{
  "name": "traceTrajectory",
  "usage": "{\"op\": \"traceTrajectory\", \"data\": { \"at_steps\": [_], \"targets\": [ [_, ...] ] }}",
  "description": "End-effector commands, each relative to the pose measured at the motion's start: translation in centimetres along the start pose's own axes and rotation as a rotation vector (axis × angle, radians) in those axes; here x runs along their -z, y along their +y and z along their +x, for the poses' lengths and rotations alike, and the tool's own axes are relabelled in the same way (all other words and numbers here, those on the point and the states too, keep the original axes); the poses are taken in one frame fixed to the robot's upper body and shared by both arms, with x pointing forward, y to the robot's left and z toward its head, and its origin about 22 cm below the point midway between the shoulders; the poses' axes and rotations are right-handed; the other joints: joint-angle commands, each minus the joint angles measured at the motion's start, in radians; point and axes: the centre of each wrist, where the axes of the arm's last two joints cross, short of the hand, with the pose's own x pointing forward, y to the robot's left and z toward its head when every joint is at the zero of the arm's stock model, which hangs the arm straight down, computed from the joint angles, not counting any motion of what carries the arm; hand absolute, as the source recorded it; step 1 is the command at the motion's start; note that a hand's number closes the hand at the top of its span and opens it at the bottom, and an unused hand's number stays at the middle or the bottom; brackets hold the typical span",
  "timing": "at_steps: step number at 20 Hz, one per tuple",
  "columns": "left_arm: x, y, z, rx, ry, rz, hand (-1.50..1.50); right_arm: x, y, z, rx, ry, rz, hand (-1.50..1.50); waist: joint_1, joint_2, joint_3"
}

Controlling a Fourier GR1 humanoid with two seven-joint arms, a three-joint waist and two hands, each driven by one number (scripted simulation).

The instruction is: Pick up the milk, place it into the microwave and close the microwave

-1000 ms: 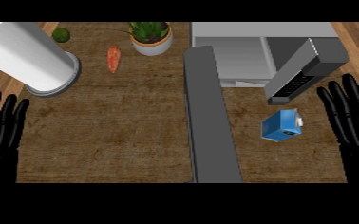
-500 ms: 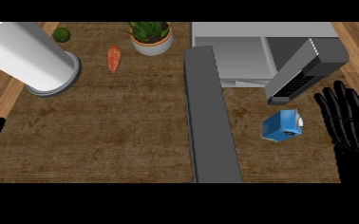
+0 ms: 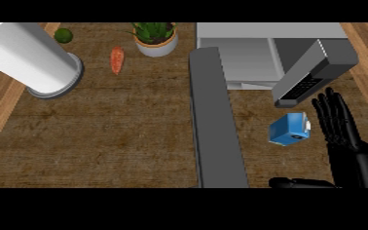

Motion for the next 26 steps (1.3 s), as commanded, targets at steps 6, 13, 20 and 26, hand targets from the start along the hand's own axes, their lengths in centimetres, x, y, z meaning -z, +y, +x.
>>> {"op": "traceTrajectory", "data": {
  "at_steps": [6, 13, 20, 26],
  "targets": [
    [-1.6, 1.6, -0.1, 0.007, 0.023, -0.002, -1.50, -0.2, -2.3, -4.6, -0.051, 0.075, -0.080, -1.50, -0.001, 0.000, 0.000],
    [-1.1, 1.4, 2.9, 0.004, 0.004, 0.001, -1.50, -0.3, -5.5, -10.4, -0.064, 0.100, -0.117, -1.50, 0.001, 0.001, 0.000],
    [-1.4, 2.4, 3.5, 0.008, 0.003, 0.002, -1.50, -1.0, -6.0, -13.9, -0.031, 0.123, -0.107, -1.50, 0.002, 0.001, 0.000],
    [-2.2, 1.5, 2.1, -0.012, 0.017, -0.010, -1.50, -0.9, -5.4, -17.0, -0.055, 0.100, -0.074, -1.50, 0.004, 0.001, 0.001]
  ]
}}
